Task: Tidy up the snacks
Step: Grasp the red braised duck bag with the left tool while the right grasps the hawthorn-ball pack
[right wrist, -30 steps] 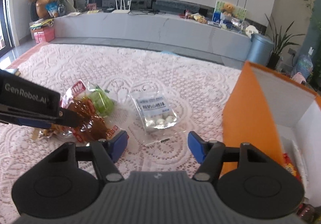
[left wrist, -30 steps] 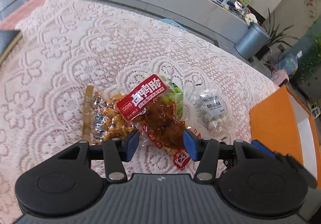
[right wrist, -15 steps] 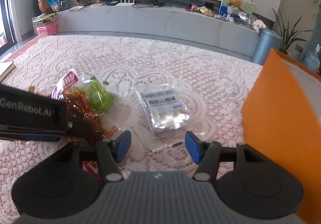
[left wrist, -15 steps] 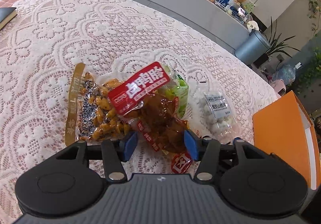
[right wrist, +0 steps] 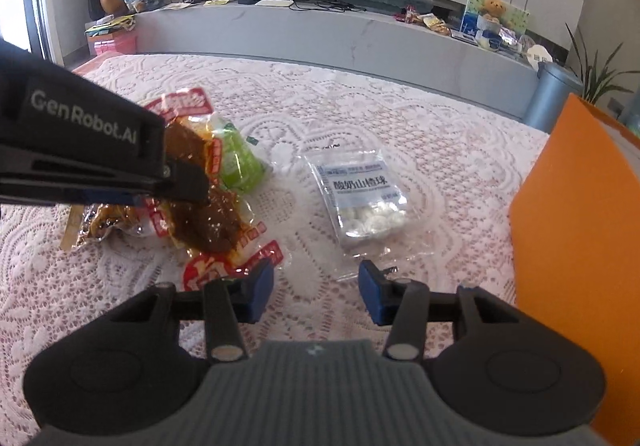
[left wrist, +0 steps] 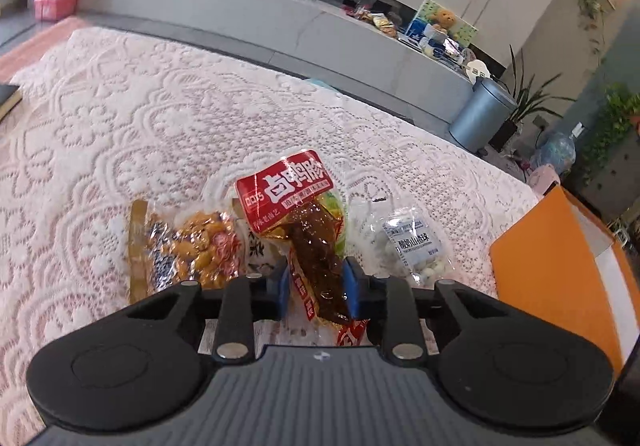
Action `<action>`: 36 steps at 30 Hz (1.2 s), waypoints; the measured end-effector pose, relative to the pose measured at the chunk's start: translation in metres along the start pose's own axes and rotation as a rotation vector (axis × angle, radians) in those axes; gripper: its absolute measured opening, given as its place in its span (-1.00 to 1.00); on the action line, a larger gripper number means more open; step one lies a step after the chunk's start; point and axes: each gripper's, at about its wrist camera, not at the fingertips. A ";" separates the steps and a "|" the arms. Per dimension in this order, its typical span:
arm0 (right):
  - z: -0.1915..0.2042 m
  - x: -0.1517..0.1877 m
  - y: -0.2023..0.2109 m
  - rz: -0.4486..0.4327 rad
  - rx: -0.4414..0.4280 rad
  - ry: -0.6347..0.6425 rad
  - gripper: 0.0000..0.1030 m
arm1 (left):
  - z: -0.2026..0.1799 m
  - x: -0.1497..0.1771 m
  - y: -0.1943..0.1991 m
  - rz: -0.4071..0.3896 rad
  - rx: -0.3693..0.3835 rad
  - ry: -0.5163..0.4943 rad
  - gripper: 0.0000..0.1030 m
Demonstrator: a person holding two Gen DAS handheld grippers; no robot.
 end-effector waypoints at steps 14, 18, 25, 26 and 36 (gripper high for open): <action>-0.011 -0.002 0.000 0.022 -0.050 -0.056 -0.07 | -0.011 -0.004 -0.017 0.004 0.053 -0.002 -0.57; -0.015 -0.005 0.013 -0.032 -0.052 -0.049 0.06 | -0.015 -0.008 -0.004 -0.017 0.043 -0.049 -0.60; -0.019 -0.014 0.009 -0.107 0.054 -0.046 0.36 | -0.005 -0.012 0.014 0.005 -0.014 -0.062 -0.62; -0.018 -0.016 0.006 -0.115 0.066 -0.058 0.43 | -0.002 -0.012 0.015 0.005 -0.010 -0.048 -0.62; -0.023 -0.026 -0.033 -0.095 0.115 -0.098 0.61 | 0.005 -0.012 0.007 0.021 0.015 -0.041 -0.63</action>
Point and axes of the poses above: each gripper's, at about its wrist camera, not at the fingertips, and y roughly against the way its jaws point, z to its left, x to its underside, and after that the axes turned 8 degrees about x, right-handed
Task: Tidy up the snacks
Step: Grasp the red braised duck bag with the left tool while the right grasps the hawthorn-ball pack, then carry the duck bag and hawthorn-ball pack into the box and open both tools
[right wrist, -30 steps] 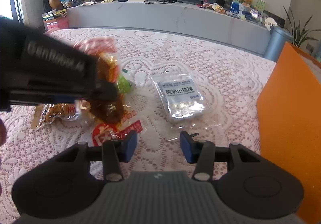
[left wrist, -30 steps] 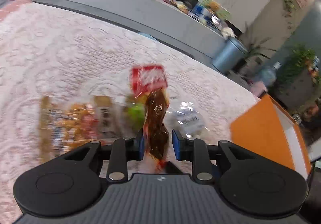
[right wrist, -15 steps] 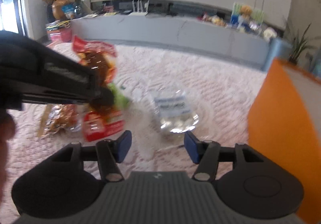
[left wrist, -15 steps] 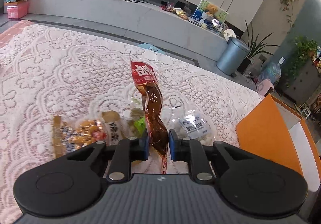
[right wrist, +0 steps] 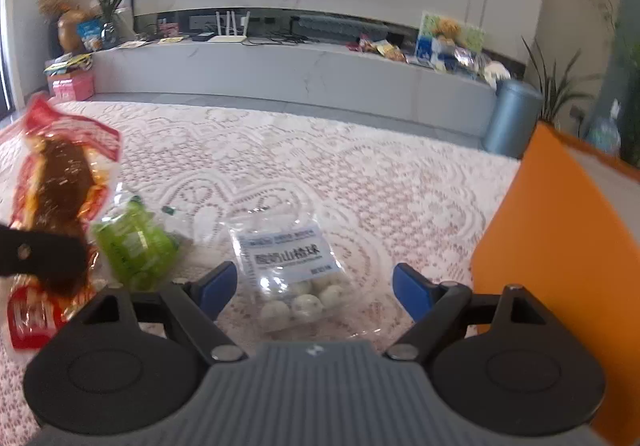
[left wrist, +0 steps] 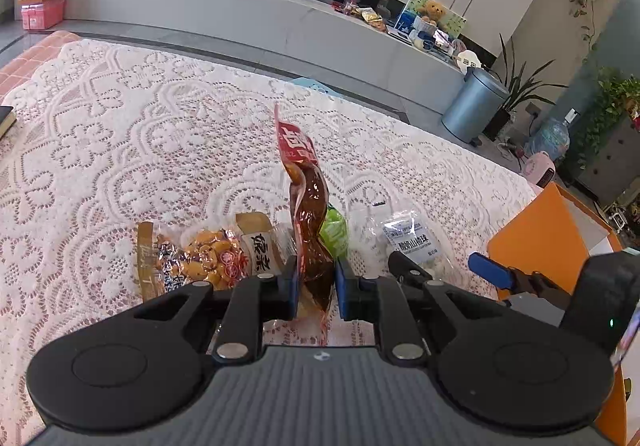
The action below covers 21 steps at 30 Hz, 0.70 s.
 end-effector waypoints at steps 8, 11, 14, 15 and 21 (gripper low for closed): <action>0.001 0.003 -0.018 0.029 -0.070 -0.029 0.41 | 0.001 -0.001 -0.006 -0.045 -0.035 -0.039 -0.54; 0.005 0.005 -0.016 0.024 -0.068 0.000 0.24 | 0.006 -0.001 -0.010 -0.042 -0.040 -0.013 -0.52; 0.005 0.005 -0.012 0.031 -0.087 0.003 0.20 | 0.012 -0.003 -0.009 -0.056 -0.028 0.022 -0.52; 0.006 0.006 -0.010 0.034 -0.087 0.007 0.18 | 0.013 -0.003 -0.009 -0.060 -0.027 0.030 -0.51; 0.007 0.009 0.005 0.061 -0.089 0.031 0.14 | 0.013 -0.002 -0.003 -0.067 -0.014 0.037 -0.57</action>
Point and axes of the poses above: each gripper's, at about its wrist camera, not at the fingertips, and y roughly against the way its jaws point, z to its left, x to its underside, and after that the axes turned 8 degrees about x, right-handed
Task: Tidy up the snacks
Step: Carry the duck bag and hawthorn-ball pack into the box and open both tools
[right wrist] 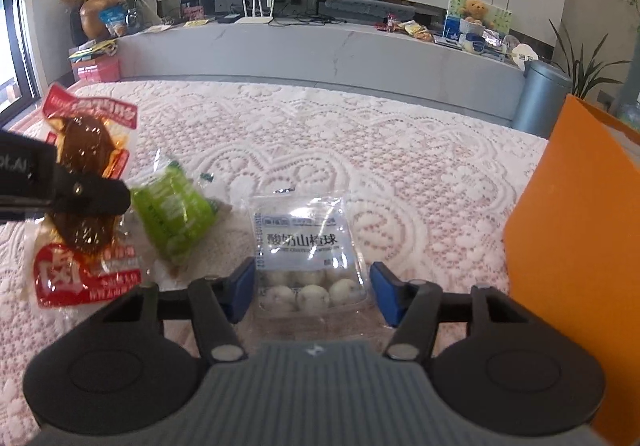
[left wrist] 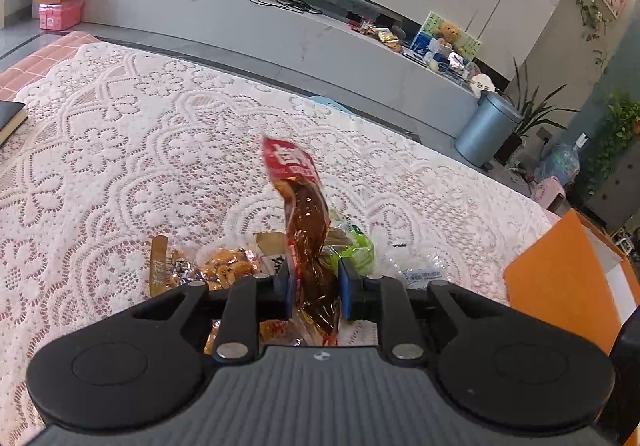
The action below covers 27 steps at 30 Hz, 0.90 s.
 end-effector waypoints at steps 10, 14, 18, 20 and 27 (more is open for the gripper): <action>-0.011 0.010 0.042 0.043 -0.030 -0.057 0.14 | -0.017 0.009 0.023 -0.011 0.018 -0.055 -0.63; -0.014 0.019 0.074 0.028 -0.056 -0.071 0.14 | -0.026 0.013 0.039 -0.033 0.033 -0.071 -0.63; -0.015 0.024 0.106 -0.004 -0.061 -0.049 0.14 | -0.033 0.025 0.051 -0.033 0.038 -0.069 -0.65; -0.018 0.024 0.120 -0.019 -0.064 -0.044 0.14 | -0.033 0.030 0.054 -0.021 0.037 -0.051 -0.65; -0.035 0.028 0.173 -0.102 -0.069 -0.064 0.13 | -0.051 0.040 0.079 -0.046 0.067 -0.040 -0.65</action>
Point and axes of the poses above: each gripper's, at about its wrist camera, not at the fingertips, and y roughly against the way its jaws point, z to its left, x to its underside, and after that the axes turned 8 degrees about x, right-handed
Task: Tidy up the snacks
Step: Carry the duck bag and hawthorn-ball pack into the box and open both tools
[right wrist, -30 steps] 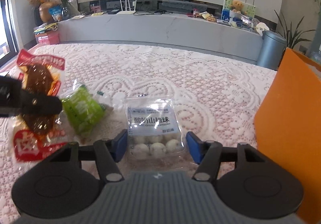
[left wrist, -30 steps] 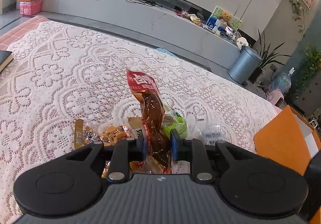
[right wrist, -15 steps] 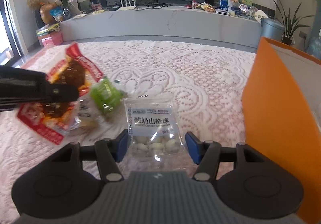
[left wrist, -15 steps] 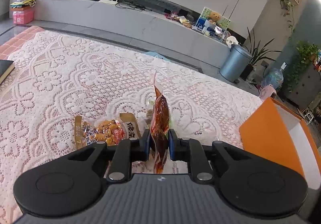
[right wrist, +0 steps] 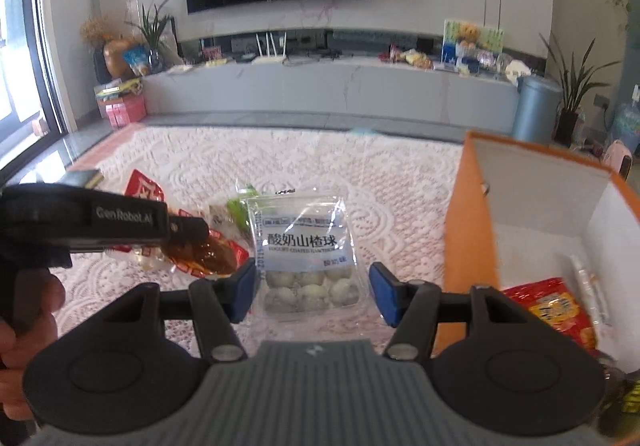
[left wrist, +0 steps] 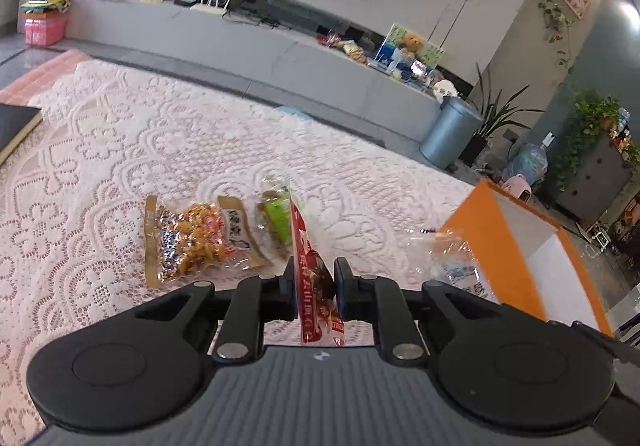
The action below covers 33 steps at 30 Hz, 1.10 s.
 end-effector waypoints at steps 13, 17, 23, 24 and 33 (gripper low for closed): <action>-0.062 -0.012 0.090 -0.151 0.067 -0.082 0.13 | -0.091 -0.009 0.020 -0.043 0.137 -0.109 -0.65; -0.089 -0.010 0.103 -0.141 0.114 -0.086 0.13 | -0.122 -0.010 0.007 -0.023 0.176 -0.172 -0.65; -0.137 -0.007 0.099 -0.073 0.166 -0.108 0.13 | -0.163 -0.013 -0.023 0.028 0.208 -0.252 -0.65; -0.145 -0.007 0.095 -0.053 0.175 -0.105 0.13 | -0.170 -0.013 -0.029 0.039 0.208 -0.273 -0.65; -0.177 -0.008 0.054 0.080 0.221 0.037 0.13 | -0.210 -0.012 -0.087 0.174 0.177 -0.420 -0.65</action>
Point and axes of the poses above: each gripper's, at about its wrist camera, not at the fingertips, and y roughly against the way its jaws point, z to its left, x to its underside, and after that the axes turned 8 degrees about x, right-handed
